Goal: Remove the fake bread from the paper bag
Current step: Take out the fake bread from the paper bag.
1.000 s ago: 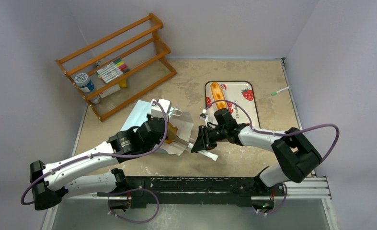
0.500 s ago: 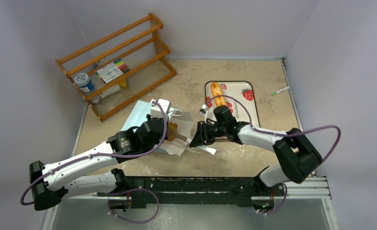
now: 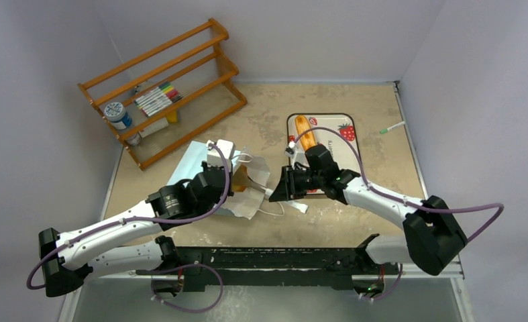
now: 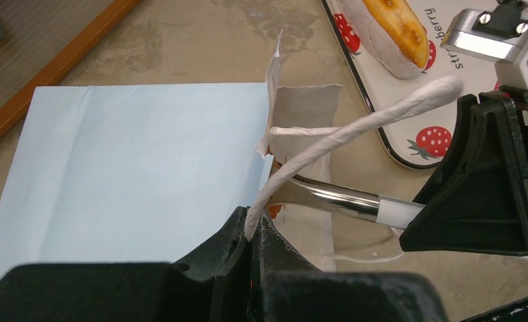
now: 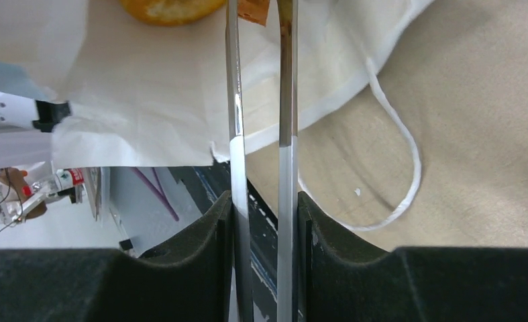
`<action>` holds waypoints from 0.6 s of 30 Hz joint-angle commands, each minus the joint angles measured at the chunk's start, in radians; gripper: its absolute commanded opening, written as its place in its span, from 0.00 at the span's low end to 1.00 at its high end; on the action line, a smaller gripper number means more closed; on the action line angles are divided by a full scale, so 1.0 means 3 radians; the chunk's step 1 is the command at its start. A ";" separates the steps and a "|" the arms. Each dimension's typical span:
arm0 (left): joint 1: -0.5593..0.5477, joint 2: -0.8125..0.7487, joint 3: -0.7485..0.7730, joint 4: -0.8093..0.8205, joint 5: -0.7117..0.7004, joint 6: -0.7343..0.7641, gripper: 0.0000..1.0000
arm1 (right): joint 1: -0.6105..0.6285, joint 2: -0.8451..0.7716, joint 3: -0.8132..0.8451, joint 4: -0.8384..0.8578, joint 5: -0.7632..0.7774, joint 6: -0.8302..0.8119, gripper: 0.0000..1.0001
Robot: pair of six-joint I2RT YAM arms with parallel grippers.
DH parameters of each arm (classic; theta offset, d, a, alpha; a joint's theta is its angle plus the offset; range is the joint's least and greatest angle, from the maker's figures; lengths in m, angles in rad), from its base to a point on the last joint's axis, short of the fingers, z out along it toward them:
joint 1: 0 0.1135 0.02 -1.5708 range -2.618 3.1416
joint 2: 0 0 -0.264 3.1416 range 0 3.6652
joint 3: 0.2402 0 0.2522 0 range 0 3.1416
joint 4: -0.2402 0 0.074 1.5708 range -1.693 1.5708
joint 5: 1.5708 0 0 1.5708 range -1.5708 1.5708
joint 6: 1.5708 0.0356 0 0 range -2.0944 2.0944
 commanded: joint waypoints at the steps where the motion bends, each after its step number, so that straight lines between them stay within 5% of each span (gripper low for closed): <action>1: -0.0005 -0.0027 0.0033 0.0101 -0.0105 -0.0042 0.00 | 0.0009 -0.0021 0.0118 -0.0143 -0.0006 -0.0177 0.00; 12: -0.0005 0.0039 0.0001 0.0067 -0.0405 -0.0076 0.00 | 0.0011 -0.0824 -0.0007 -0.0852 0.0103 -0.0067 0.00; 18: -0.0005 0.0048 -0.0069 0.0156 -0.0345 -0.0121 0.00 | 0.0009 -0.0776 -0.0153 -0.0675 -0.0010 -0.0008 0.00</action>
